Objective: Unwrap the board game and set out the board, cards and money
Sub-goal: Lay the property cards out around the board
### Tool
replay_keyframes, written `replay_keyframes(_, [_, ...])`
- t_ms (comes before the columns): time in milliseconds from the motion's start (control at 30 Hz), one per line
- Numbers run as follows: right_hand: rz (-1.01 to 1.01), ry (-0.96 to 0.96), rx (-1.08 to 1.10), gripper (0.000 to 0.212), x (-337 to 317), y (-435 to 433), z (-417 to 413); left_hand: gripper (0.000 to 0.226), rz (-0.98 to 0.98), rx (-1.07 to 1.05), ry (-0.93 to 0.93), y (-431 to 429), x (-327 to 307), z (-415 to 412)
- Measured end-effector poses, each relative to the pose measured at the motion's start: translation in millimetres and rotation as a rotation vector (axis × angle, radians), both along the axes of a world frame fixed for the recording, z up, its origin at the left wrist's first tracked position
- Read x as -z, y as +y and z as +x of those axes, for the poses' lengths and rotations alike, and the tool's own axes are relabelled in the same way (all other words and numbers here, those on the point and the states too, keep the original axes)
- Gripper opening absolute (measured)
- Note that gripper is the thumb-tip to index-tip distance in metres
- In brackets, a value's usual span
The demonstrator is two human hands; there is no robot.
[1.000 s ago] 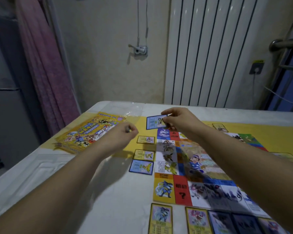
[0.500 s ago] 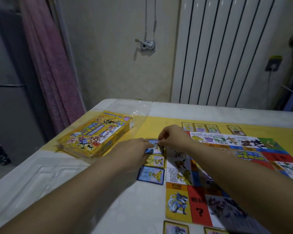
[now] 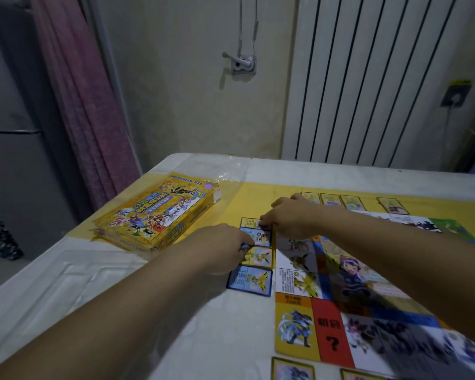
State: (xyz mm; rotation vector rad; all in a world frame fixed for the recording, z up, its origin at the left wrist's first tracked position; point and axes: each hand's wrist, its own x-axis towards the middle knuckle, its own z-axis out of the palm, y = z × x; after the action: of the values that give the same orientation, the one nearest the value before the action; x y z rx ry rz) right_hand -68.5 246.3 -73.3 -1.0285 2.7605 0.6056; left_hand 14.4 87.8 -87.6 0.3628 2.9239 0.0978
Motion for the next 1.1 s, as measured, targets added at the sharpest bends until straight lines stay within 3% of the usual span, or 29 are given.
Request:
replay_keyframes(233, [0.133,0.057,-0.041,0.044,0.2,0.6,-6.6,0.041,0.025,-0.001,-0.007,0.1,-0.3,0.9])
replay_keyframes(967, [0.086,0.127,-0.048,0.042,11.3,4.0,-7.7,0.039,0.009,0.013,0.028,3.4,-1.4,0.8])
replay_keyframes(1100, [-0.175,0.159,-0.014,0.047,-11.4,13.3,-1.7,0.044,0.185,-0.032,0.165,2.3,-16.0,4.2])
